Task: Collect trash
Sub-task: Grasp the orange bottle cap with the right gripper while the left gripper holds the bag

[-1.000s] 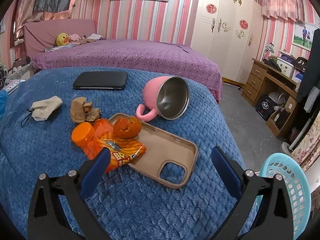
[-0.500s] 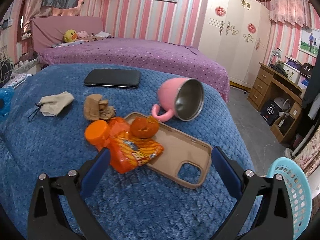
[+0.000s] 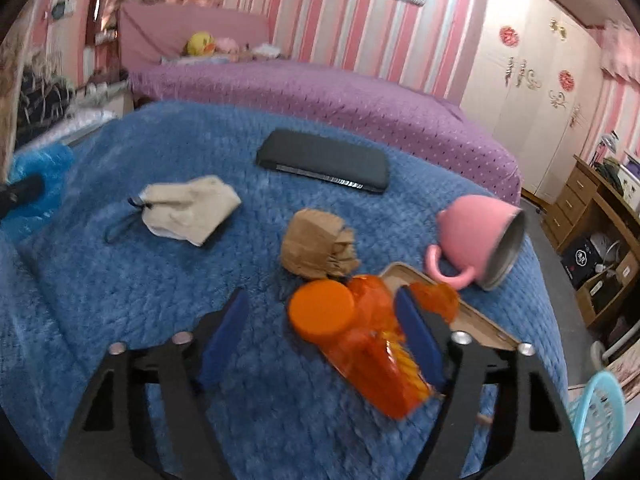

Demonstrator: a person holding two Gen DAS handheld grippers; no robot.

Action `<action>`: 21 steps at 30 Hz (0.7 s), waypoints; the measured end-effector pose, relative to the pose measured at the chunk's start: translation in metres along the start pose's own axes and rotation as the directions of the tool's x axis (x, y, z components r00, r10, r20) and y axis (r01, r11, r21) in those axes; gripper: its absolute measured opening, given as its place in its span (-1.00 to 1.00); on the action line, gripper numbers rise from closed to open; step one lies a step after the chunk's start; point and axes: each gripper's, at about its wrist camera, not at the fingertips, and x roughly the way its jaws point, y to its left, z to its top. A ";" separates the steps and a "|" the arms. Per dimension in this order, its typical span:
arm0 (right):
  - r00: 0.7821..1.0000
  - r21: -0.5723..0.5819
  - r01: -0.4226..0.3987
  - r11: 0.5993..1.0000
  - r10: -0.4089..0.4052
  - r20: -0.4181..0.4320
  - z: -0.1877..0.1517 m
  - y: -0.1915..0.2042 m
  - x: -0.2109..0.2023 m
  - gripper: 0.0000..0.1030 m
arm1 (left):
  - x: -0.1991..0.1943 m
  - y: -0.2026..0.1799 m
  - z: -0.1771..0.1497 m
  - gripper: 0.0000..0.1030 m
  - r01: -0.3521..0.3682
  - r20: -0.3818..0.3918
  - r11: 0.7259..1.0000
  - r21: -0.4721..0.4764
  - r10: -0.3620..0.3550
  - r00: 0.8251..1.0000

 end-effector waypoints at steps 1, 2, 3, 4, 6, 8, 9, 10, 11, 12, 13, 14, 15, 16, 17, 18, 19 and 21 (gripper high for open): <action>1.000 0.002 -0.003 1.000 0.003 -0.023 0.001 0.000 0.006 0.30 | 0.000 0.000 0.000 -0.45 0.001 -0.002 1.000 -0.001 -0.001 1.000; 0.999 0.007 -0.004 1.000 0.005 -0.050 0.000 -0.001 0.014 0.25 | 0.000 0.000 0.000 -0.45 0.004 -0.003 1.000 0.000 -0.004 1.000; 0.998 0.012 -0.006 1.000 0.007 -0.063 -0.001 -0.003 0.019 0.18 | 0.000 -0.001 0.000 -0.45 0.004 -0.002 1.000 0.003 -0.004 1.000; 0.998 0.021 -0.012 1.000 0.013 -0.068 -0.002 -0.005 0.021 0.15 | 0.000 -0.002 0.000 -0.45 0.004 0.000 1.000 0.009 -0.004 1.000; 0.998 0.024 -0.020 1.000 0.021 -0.062 -0.001 -0.006 0.020 -0.14 | 0.000 -0.005 0.001 -0.45 0.008 0.004 1.000 0.018 -0.008 1.000; 0.999 0.015 -0.028 0.999 0.029 -0.046 0.000 -0.004 0.016 -0.21 | -0.001 -0.007 0.001 -0.45 0.015 0.004 1.000 0.020 -0.015 1.000; 0.999 0.005 -0.030 1.000 0.030 -0.034 0.000 -0.002 0.014 -0.21 | -0.002 -0.008 0.001 -0.45 0.017 0.004 1.000 0.020 -0.017 1.000; 0.999 -0.003 -0.028 1.000 0.028 -0.025 -0.001 0.000 0.012 -0.21 | -0.003 -0.008 0.001 -0.45 0.018 0.006 1.000 0.020 -0.018 1.000; 1.000 -0.011 -0.025 1.000 0.025 -0.006 -0.001 0.002 0.008 -0.21 | -0.004 -0.008 0.002 -0.45 0.019 0.009 1.000 0.020 -0.020 1.000; 1.000 -0.017 -0.020 1.000 0.021 0.014 -0.002 0.004 0.002 -0.22 | -0.007 -0.009 0.002 -0.45 0.021 0.016 1.000 0.019 -0.021 1.000; 0.999 -0.018 -0.021 1.000 0.021 0.027 -0.002 0.004 -0.002 -0.22 | -0.009 -0.009 0.002 -0.45 0.022 0.019 1.000 0.018 -0.023 1.000; 0.998 -0.019 -0.024 1.000 0.025 0.050 -0.002 0.003 -0.010 -0.22 | -0.011 -0.010 0.003 -0.45 0.024 0.023 1.000 0.016 -0.025 0.999; 0.997 -0.018 -0.027 0.999 0.028 0.068 -0.002 0.003 -0.016 -0.22 | -0.014 -0.011 0.003 -0.45 0.026 0.028 1.000 0.015 -0.027 0.999; 0.996 -0.017 -0.028 0.999 0.029 0.080 -0.002 0.002 -0.021 -0.22 | -0.017 -0.012 0.003 -0.45 0.029 0.035 0.999 0.014 -0.029 0.999; 0.995 -0.014 -0.029 0.999 0.030 0.096 -0.002 0.000 -0.028 -0.22 | -0.019 -0.013 0.004 -0.45 0.031 0.039 0.999 0.014 -0.031 0.999; 0.994 -0.012 -0.030 0.999 0.031 0.107 -0.003 -0.002 -0.035 -0.21 | -0.023 -0.016 0.004 -0.45 0.035 0.045 0.999 0.015 -0.036 0.998; 0.993 -0.009 -0.030 1.000 0.031 0.114 -0.003 -0.004 -0.041 -0.21 | -0.025 -0.018 0.004 -0.45 0.039 0.049 0.999 0.016 -0.039 0.998; 0.992 0.000 -0.024 1.000 0.024 0.127 -0.003 -0.013 -0.053 -0.21 | -0.032 -0.024 0.004 -0.45 0.050 0.058 0.999 0.020 -0.051 0.997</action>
